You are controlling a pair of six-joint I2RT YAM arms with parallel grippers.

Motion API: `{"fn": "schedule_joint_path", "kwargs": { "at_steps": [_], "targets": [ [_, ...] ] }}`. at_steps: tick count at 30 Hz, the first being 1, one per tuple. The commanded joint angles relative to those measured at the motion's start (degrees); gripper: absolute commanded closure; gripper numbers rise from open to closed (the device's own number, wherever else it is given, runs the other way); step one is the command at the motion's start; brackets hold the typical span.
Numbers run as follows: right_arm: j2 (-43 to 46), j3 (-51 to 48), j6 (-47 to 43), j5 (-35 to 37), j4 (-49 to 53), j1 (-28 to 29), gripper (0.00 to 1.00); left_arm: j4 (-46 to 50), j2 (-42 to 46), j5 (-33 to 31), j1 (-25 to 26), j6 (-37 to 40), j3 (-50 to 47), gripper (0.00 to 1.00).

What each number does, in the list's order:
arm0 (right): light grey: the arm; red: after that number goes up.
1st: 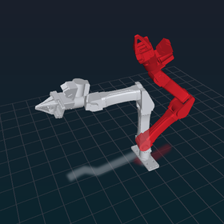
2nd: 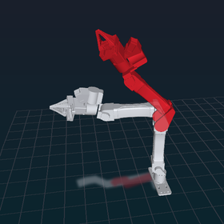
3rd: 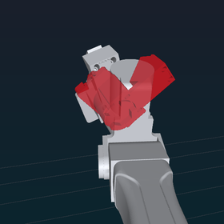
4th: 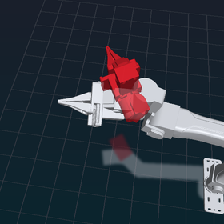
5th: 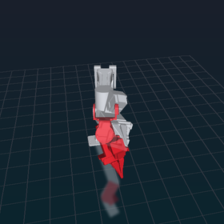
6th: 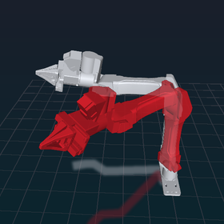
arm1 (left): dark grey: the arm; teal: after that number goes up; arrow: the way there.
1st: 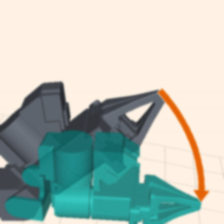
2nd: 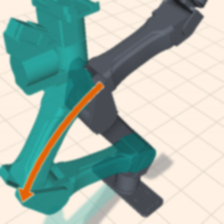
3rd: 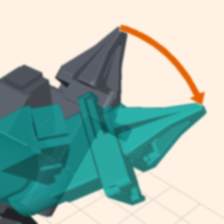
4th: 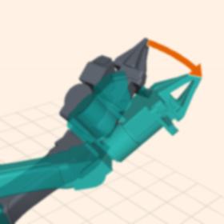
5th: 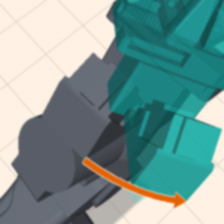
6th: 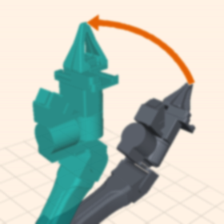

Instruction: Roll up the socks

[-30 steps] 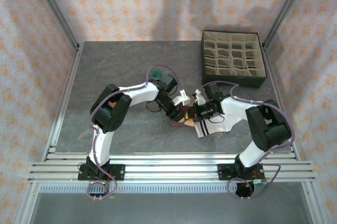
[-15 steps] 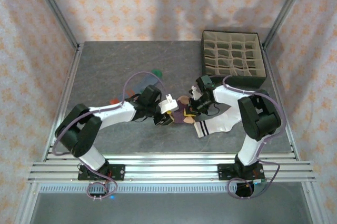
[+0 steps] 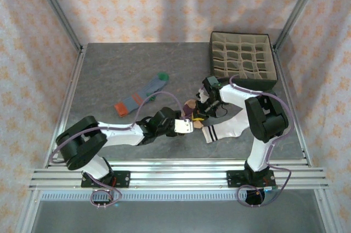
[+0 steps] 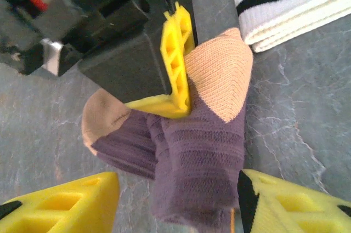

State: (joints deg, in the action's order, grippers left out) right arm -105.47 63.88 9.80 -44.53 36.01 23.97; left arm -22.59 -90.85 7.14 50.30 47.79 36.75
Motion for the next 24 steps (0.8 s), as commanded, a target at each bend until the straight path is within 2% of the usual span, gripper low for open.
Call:
{"fn": "schedule_joint_path", "kwargs": {
  "at_steps": [1,4,5,6,8,9,10,13,18,21,24],
  "targets": [
    [-3.64,-0.87,-0.59,8.94,2.81,-0.23,1.00,-4.34,-4.31,-2.78,1.32,2.70,2.12,0.40],
    [-3.67,-0.77,-0.65,8.18,2.75,-0.24,1.00,-5.28,-7.40,-2.73,1.46,1.83,3.05,0.43],
    [-3.65,-0.78,-0.64,8.07,2.62,-0.26,1.00,-5.62,-8.17,-2.74,1.52,1.44,3.19,0.46],
    [-3.45,-0.64,-0.68,7.71,2.57,-0.32,0.99,-5.67,-8.84,-2.82,1.39,1.06,3.31,0.54],
    [-2.99,-0.53,-0.71,7.53,2.49,-0.40,0.93,-5.44,-9.13,-2.34,1.43,0.26,3.26,0.79],
    [-2.51,-0.51,-0.83,7.21,2.34,-0.45,0.86,-4.96,-8.81,-1.62,1.48,0.02,3.08,0.96],
    [-1.97,-0.53,-1.06,6.70,2.07,-0.65,0.75,-4.56,-8.45,-1.00,1.40,-0.26,2.83,1.00],
    [0.31,-0.33,-0.98,5.95,1.87,-2.47,0.58,-3.83,-7.23,0.54,1.46,-0.72,1.65,1.00],
    [-1.03,2.20,-0.25,7.44,1.38,-4.71,0.52,-4.28,-7.03,1.87,1.46,-1.31,0.25,1.00],
    [-4.26,4.13,0.81,7.89,-0.19,-4.79,0.55,-5.75,-7.38,2.77,1.42,-1.95,-0.36,1.00],
    [-7.74,6.02,1.91,7.07,-1.71,-4.67,0.70,-6.05,-7.36,4.22,1.42,-2.40,-0.48,1.00]
  ]
}}
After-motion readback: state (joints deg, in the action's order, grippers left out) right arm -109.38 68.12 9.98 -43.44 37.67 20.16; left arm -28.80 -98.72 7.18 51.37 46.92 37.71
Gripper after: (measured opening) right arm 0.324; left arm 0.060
